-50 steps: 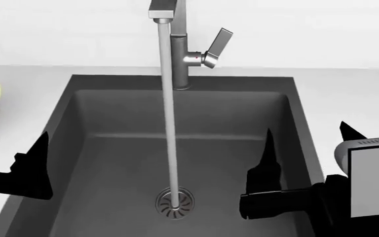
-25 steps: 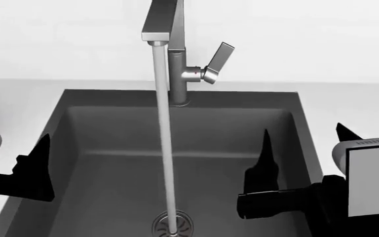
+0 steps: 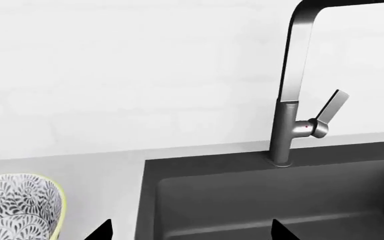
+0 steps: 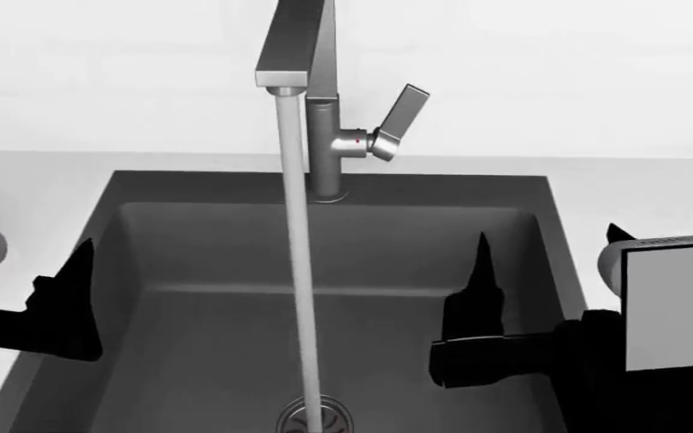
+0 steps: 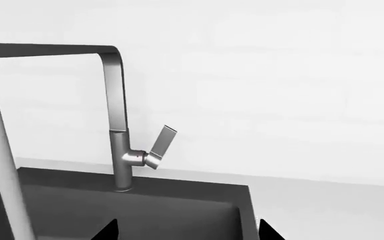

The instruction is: Pick the broccolis and asparaguss from the sink and place them in one bowl. Place the onion in the other bowl. Then turn off the sink faucet.

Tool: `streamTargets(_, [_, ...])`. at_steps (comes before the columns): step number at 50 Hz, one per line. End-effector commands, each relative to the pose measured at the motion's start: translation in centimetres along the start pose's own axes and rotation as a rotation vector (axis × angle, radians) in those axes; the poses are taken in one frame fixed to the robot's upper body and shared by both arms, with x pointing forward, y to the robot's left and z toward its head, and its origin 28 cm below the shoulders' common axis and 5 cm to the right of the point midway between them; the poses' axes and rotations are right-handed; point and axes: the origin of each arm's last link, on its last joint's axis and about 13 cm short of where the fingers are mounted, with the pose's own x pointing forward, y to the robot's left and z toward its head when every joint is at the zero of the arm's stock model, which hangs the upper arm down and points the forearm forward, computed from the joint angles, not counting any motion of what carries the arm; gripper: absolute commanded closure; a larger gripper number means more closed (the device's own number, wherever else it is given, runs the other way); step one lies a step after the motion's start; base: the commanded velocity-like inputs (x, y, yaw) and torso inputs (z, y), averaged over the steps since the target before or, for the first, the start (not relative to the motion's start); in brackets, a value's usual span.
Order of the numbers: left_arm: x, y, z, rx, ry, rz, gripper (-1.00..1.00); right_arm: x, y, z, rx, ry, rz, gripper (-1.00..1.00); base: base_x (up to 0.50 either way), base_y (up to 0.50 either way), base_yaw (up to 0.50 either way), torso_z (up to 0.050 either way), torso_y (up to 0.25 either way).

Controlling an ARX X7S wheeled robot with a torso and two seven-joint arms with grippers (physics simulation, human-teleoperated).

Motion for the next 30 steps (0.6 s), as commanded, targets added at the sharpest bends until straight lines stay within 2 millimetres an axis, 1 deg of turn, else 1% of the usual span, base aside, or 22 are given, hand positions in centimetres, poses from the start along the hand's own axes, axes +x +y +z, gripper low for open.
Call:
streamTargets(1, [1.2, -1.2, 1.8, 0.004, -0.024, -0.018, -1.0, 3.2, -0.2, 0.9, 0.049, 0.028, -0.005, -1.0, 0.0, 0.0, 0.0, 0.0, 0.0])
streamTargets(4, [2.4, -1.7, 2.4, 0.016, -0.023, -0.031, -1.0, 5.2, -0.1, 1.3, 0.052, 0.043, 0.046, -1.0, 0.0, 0.0, 0.0, 0.0, 0.0])
streamTargets(5, [3.1, -1.8, 2.7, -0.018, -0.017, -0.047, -1.0, 6.1, -0.2, 1.3, 0.04, 0.075, 0.054, -1.0, 0.0, 0.0, 0.0, 0.0, 0.0])
streamTargets(6, [4.1, -1.9, 2.8, 0.002, -0.016, -0.023, -1.0, 6.8, -0.5, 1.7, 0.018, 0.074, 0.035, -1.0, 0.0, 0.0, 0.0, 0.0, 0.0])
streamTargets(7, [5.1, -1.7, 3.3, -0.015, -0.021, -0.01, -1.0, 7.5, -0.8, 2.3, 0.02, 0.048, 0.018, -1.0, 0.0, 0.0, 0.0, 0.0, 0.0])
streamTargets(8, [5.8, -1.9, 3.6, -0.018, -0.024, 0.002, -1.0, 8.2, -1.0, 2.6, 0.001, 0.057, 0.032, -1.0, 0.0, 0.0, 0.0, 0.0, 0.0])
streamTargets(9, [6.1, -1.9, 3.7, -0.02, -0.024, 0.001, -1.0, 8.5, -1.1, 2.5, 0.0, 0.062, 0.035, -1.0, 0.0, 0.0, 0.0, 0.0, 0.0])
streamTargets(10, [6.7, -2.1, 4.0, -0.021, -0.023, 0.001, -1.0, 9.5, -1.4, 2.4, -0.034, 0.099, 0.035, -1.0, 0.0, 0.0, 0.0, 0.0, 0.0])
streamTargets(12, [7.8, -2.6, 4.6, -0.023, -0.03, -0.005, -1.0, 11.1, -1.9, 2.5, -0.019, 0.069, 0.034, -1.0, 0.0, 0.0, 0.0, 0.0, 0.0])
streamTargets(14, [8.4, -2.8, 4.8, -0.028, -0.028, -0.005, -1.0, 11.6, -2.1, 2.5, -0.029, 0.061, 0.03, -1.0, 0.0, 0.0, 0.0, 0.0, 0.0])
streamTargets(16, [9.1, -3.2, 4.9, -0.031, -0.031, -0.006, -1.0, 12.6, -2.6, 2.6, -0.001, 0.063, 0.002, -1.0, 0.0, 0.0, 0.0, 0.0, 0.0])
streamTargets(19, [9.8, -3.6, 4.8, -0.026, -0.033, 0.0, -1.0, 13.6, -3.1, 2.5, 0.001, 0.062, 0.004, -1.0, 0.0, 0.0, 0.0, 0.0, 0.0])
streamTargets(23, [11.7, -3.4, 5.0, -0.053, -0.019, 0.061, -1.0, 15.2, -3.8, 2.2, 0.01, 0.083, 0.016, -1.0, 0.0, 0.0, 0.0, 0.0, 0.0])
streamTargets(26, [12.9, -3.5, 5.2, -0.027, -0.027, 0.069, -1.0, 16.3, -4.3, 2.6, 0.035, 0.082, 0.006, -1.0, 0.0, 0.0, 0.0, 0.0, 0.003])
streamTargets(28, [13.7, -3.5, 5.1, -0.013, -0.018, 0.07, -1.0, 17.3, -4.5, 2.9, 0.053, 0.09, 0.002, -1.0, 0.0, 0.0, 0.0, 0.0, 0.0])
streamTargets(29, [14.2, -3.5, 5.1, 0.021, -0.024, 0.088, -1.0, 18.0, -4.6, 3.1, 0.062, 0.092, 0.002, -1.0, 0.0, 0.0, 0.0, 0.0, 0.0])
streamTargets(30, [14.6, -3.5, 5.1, 0.013, -0.016, 0.086, -1.0, 18.5, -4.6, 3.2, 0.071, 0.098, 0.006, -1.0, 0.0, 0.0, 0.0, 0.0, 0.0])
